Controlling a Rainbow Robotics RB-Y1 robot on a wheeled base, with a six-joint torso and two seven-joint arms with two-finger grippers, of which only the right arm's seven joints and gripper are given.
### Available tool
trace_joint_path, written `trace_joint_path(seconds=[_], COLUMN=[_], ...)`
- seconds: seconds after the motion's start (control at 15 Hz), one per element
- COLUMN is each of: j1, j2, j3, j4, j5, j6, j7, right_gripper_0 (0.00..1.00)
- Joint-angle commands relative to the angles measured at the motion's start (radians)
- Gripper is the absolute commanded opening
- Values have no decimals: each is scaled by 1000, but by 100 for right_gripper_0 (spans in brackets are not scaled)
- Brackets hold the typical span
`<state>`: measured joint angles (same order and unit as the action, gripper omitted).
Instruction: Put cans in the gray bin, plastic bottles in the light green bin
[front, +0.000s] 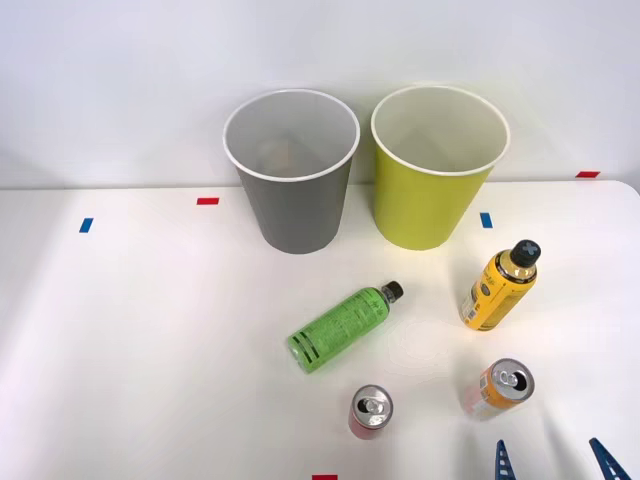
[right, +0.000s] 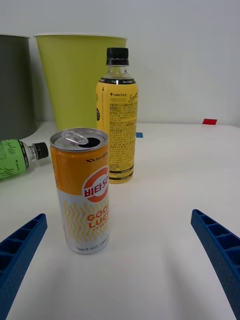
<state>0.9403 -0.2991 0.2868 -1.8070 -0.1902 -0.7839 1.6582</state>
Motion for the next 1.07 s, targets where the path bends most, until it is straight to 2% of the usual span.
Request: trace_joint_path(seconds=[0.07, 0.73, 0.8, 1.07], j1=[0, 0, -17, -14], j2=[0, 0, 9, -18], j3=[0, 0, -5, -9], j4=[0, 0, 31, 8], j5=[0, 0, -3, -12], j6=[0, 0, 18, 20], j7=[0, 0, 0, -48], right_gripper_0=[100, 100, 100, 100])
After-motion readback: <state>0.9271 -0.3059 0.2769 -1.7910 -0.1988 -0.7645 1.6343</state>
